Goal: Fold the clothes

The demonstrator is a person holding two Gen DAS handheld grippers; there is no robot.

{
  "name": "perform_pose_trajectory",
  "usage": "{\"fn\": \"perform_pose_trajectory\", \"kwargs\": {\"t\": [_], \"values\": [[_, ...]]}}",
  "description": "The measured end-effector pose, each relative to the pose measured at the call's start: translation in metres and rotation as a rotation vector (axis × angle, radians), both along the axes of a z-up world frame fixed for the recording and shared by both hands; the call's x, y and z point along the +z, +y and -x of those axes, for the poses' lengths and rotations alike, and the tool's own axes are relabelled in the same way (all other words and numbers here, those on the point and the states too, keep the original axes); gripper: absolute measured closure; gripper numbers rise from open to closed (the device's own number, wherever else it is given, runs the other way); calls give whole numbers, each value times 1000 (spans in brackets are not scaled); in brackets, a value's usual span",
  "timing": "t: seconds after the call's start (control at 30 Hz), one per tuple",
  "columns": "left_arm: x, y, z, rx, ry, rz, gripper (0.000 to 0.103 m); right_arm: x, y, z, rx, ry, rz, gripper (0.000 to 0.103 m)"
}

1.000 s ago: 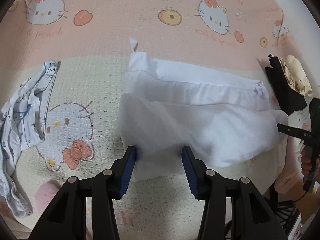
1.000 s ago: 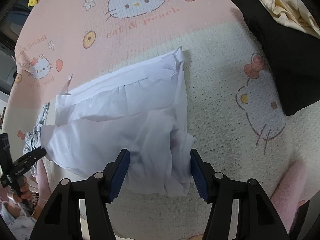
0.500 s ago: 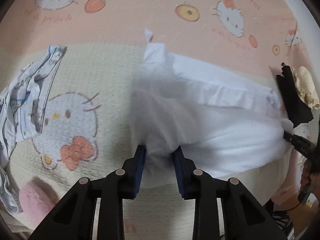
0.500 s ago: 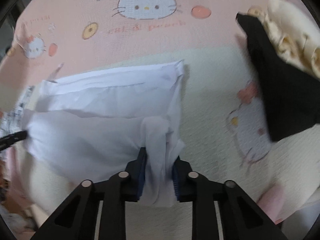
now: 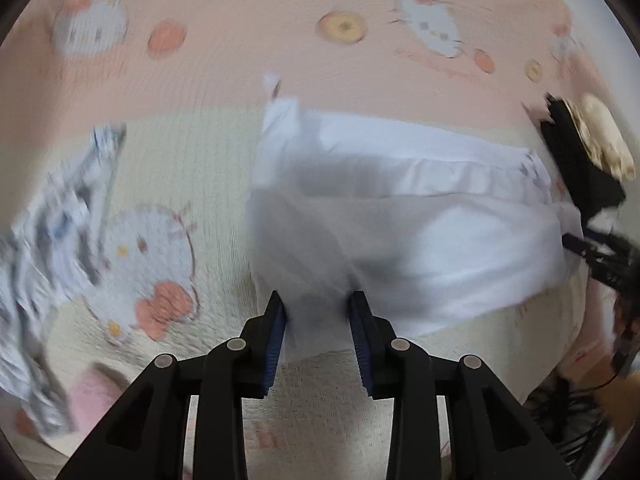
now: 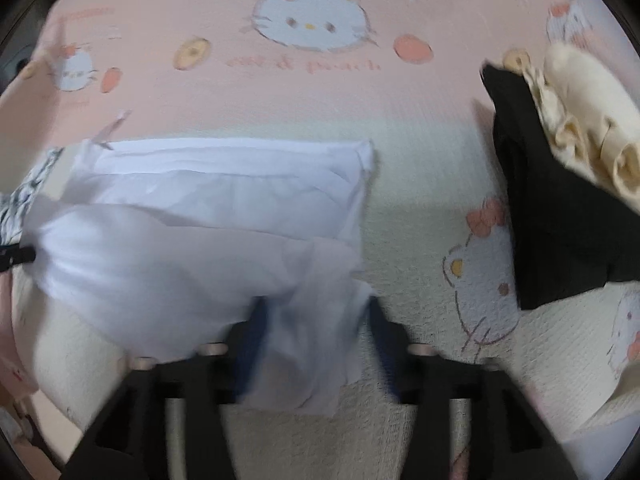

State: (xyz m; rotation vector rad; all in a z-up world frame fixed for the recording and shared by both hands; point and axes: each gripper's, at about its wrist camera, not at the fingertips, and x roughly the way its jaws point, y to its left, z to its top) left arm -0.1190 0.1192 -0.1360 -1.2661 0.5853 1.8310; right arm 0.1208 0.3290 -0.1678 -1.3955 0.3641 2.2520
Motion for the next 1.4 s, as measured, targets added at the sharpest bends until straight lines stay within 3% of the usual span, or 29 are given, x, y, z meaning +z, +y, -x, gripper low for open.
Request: {"fn": "perform_pose_trajectory", "kwargs": {"t": [0.1,0.23,0.33,0.43,0.6,0.7,0.87,1.03,1.13,1.4], "values": [[22,2,-26,-82,126,24,58,16,-21,0,67,-13,-91,35],[37,3,-65,-220,339,112,57,30,-51,-1,212,-62,-229,34],[38,2,-97,-336,546,215,57,33,-77,-5,330,-114,-352,33],[34,5,-111,-424,631,287,57,32,-93,-11,413,-164,-445,33],[10,7,-130,-557,783,411,57,25,-105,-12,467,-225,-513,33],[-12,5,-140,-623,898,421,57,14,-118,-14,523,-239,-620,32],[-49,0,-147,-664,941,442,57,-17,-144,-16,648,-302,-765,28],[-75,-6,-157,-737,1044,475,56,-43,-170,-29,784,-352,-898,28],[-81,-7,-155,-749,1061,489,36,-55,-176,-35,821,-370,-1024,24],[-95,-9,-157,-805,1191,487,28,-71,-163,-28,797,-426,-1082,23]]}}
